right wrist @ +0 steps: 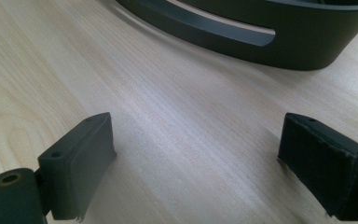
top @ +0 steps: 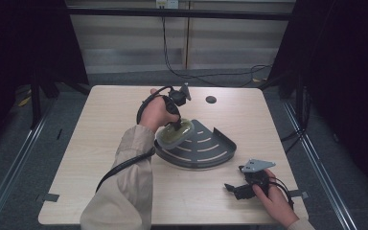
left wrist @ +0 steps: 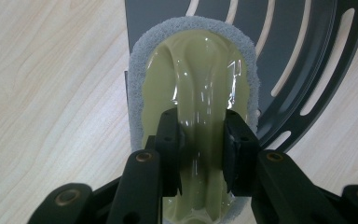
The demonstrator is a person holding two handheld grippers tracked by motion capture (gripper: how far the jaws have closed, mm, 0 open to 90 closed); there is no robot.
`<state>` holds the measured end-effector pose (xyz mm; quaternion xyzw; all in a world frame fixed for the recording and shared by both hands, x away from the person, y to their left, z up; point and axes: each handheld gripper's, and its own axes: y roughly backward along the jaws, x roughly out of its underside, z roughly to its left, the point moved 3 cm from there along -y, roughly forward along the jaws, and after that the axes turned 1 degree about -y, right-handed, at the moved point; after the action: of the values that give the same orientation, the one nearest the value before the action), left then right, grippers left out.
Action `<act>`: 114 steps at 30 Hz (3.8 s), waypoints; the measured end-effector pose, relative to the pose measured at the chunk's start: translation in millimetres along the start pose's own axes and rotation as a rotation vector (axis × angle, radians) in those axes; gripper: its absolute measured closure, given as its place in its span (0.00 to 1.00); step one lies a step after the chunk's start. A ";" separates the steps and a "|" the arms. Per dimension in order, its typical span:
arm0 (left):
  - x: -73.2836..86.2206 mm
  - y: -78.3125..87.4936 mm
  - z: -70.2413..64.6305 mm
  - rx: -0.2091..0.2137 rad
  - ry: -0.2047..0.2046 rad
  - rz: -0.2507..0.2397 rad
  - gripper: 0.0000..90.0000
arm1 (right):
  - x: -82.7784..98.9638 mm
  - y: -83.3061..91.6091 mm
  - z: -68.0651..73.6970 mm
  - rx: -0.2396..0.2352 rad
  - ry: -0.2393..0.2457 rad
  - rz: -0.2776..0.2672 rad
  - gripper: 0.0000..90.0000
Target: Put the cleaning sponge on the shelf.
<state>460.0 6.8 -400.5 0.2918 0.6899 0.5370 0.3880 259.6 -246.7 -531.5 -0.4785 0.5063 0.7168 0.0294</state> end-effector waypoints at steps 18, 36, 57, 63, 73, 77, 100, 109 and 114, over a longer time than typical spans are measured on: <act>3.1 -11.4 3.2 -0.007 0.048 0.001 0.79 | 0.0 0.1 0.0 0.001 0.000 0.000 0.11; 6.4 -24.6 6.7 0.000 0.064 -0.002 0.79 | 0.2 0.4 0.2 0.001 -0.002 0.001 0.11; 7.5 -37.5 8.5 0.003 0.075 0.004 0.79 | 0.3 0.6 0.4 0.003 -0.003 0.001 0.11; 7.8 -40.3 8.3 0.005 0.075 0.013 0.79 | 0.3 0.6 0.3 0.003 -0.003 0.000 0.11; 8.7 -43.6 9.1 0.005 0.081 0.021 0.79 | 0.4 0.7 0.4 0.005 -0.004 0.000 0.11; 9.6 -44.6 9.6 0.006 0.082 0.026 0.79 | 0.4 0.6 0.3 0.004 -0.002 0.000 0.11; 13.9 -52.1 11.1 0.007 0.091 0.039 0.79 | 0.4 0.6 0.4 0.004 -0.002 0.000 0.11; 13.7 -53.5 10.2 0.006 0.094 0.036 0.79 | 0.4 0.7 0.5 0.003 -0.004 0.001 0.11; 14.1 -55.2 10.2 0.008 0.094 0.037 0.78 | 0.4 0.7 0.5 0.003 -0.004 0.001 0.11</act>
<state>462.0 9.6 -458.3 0.2807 0.7039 0.5545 0.3440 258.7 -246.8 -531.4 -0.4770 0.5076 0.7169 0.0308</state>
